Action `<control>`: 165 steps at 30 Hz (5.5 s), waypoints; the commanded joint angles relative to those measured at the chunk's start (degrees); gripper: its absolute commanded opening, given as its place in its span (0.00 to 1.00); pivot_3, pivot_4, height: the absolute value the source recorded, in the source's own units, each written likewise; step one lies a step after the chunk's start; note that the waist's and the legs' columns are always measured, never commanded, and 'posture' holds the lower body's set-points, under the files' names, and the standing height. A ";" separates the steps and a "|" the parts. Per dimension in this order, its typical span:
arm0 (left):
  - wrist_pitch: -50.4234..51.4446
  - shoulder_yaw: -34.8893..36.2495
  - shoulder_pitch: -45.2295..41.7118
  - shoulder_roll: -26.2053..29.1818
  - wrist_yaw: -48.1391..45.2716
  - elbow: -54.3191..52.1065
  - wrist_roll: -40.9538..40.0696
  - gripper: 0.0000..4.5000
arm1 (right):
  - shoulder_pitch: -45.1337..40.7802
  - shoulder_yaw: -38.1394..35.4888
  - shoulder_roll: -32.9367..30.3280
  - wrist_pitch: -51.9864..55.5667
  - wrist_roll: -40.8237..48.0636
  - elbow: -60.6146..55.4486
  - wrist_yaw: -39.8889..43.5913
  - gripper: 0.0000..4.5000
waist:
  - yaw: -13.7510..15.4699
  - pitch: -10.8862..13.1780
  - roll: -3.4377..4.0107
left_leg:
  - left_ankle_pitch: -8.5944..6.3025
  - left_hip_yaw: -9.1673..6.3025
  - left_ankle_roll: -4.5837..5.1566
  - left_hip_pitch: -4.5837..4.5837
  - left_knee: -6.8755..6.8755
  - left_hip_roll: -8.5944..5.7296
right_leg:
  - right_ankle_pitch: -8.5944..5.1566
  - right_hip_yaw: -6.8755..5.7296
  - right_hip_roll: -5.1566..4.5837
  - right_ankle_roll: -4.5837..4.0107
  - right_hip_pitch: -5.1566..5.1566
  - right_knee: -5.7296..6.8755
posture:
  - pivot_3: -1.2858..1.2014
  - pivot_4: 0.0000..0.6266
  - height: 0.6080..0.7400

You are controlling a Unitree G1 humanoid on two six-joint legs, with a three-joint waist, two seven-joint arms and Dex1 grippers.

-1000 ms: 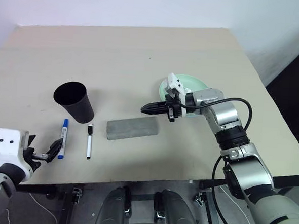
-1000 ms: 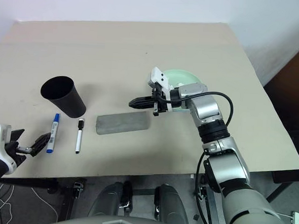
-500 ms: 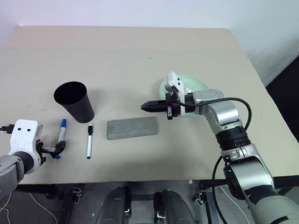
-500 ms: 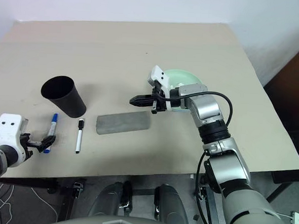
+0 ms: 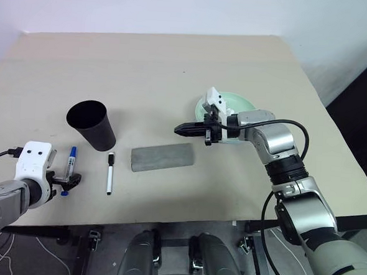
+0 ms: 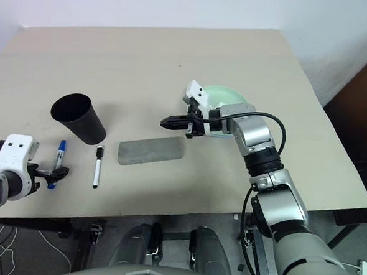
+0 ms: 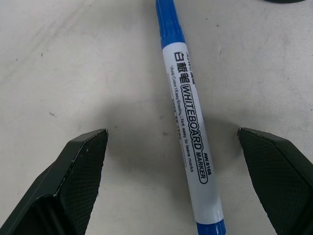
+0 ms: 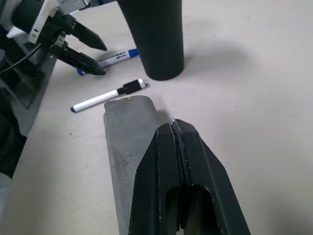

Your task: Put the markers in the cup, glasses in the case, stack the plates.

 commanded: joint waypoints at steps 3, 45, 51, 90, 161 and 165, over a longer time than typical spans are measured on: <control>4.86 -0.63 -1.11 0.50 1.35 3.14 4.49 0.86 | -0.37 -1.65 -0.50 -0.82 0.72 -1.69 -0.52 0.00 | -0.09 0.00 0.01 | 0.00 0.00 -0.04 0.25 -0.08 0.00 | -0.01 0.02 0.00 -0.01 0.18 0.00 | 0.52 0.24 0.81; -62.27 4.47 -13.30 -6.55 -3.77 16.28 19.07 0.06 | 6.45 -5.29 -0.30 -5.77 6.41 -11.04 -0.18 0.00 | 0.14 0.09 -0.27 | 0.22 0.01 -0.19 0.07 -0.66 -0.03 | -0.08 -0.03 -0.04 -0.18 -0.10 -0.22 | 0.52 0.24 0.81; -68.79 3.60 -15.76 -8.44 -9.48 16.19 13.39 0.06 | 6.24 -5.84 -0.53 -6.05 7.13 -11.20 -0.20 0.00 | 0.14 0.09 -0.27 | 0.26 0.01 -0.12 0.07 -0.53 -0.01 | -0.07 -0.07 0.02 -0.14 -0.04 -0.15 | 0.52 0.24 0.81; -71.22 -5.52 -14.16 -12.66 -16.40 16.23 6.54 0.06 | 6.82 -5.78 -1.70 -8.29 4.87 -10.91 -4.40 0.99 | 0.35 0.10 -0.29 | 0.25 0.00 0.02 0.07 -0.11 0.05 | 0.03 -0.11 0.08 0.07 0.13 -0.05 | 0.52 0.24 0.81; -26.09 11.94 -1.22 -1.96 12.04 -21.17 -18.56 0.99 | 0.17 -5.54 -0.29 -15.47 2.21 2.38 -0.48 1.00 | 0.18 0.13 -0.30 | 0.23 -0.02 -0.01 0.06 -0.13 0.07 | 0.02 -0.11 0.10 0.07 0.12 -0.08 | 0.52 0.24 0.81; -25.57 13.26 1.21 -2.10 15.56 -23.07 -20.73 0.99 | -0.15 -5.55 -0.54 -15.91 1.94 2.93 -0.26 1.00 | 0.33 0.13 -0.30 | 0.18 -0.02 -0.10 0.06 -0.11 0.07 | 0.02 -0.10 0.09 0.06 0.13 -0.09 | 0.52 0.24 0.81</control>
